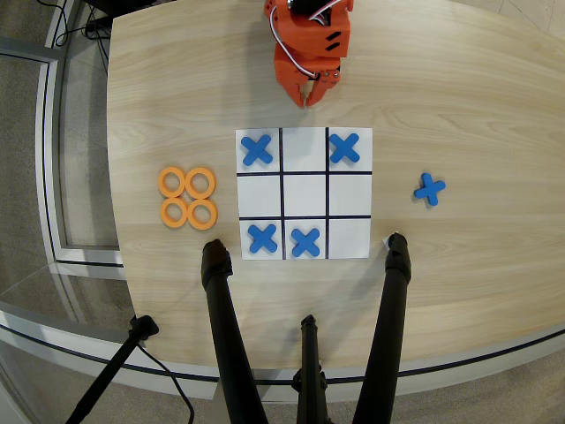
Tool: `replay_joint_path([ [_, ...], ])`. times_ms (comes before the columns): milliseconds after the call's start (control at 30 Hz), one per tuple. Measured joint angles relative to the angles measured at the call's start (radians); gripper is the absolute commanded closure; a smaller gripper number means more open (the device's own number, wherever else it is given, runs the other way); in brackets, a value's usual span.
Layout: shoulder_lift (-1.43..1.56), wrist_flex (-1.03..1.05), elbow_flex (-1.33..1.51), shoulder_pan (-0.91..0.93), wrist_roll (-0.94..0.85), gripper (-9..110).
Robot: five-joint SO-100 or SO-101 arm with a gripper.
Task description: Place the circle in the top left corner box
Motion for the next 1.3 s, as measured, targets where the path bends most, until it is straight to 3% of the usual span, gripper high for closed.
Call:
replay_joint_path([
  [33,0.0,0.0,0.0,0.0,0.0,86],
  [100,0.0,0.0,0.0,0.002,0.0,82],
  [333,-0.158,-0.034,-0.086,0.058,-0.003,81],
  [1000,-1.02,-0.106,-0.994,0.316,-0.006,81],
  [1300,-1.322,-0.356,-1.052,0.443,-0.012,81],
])
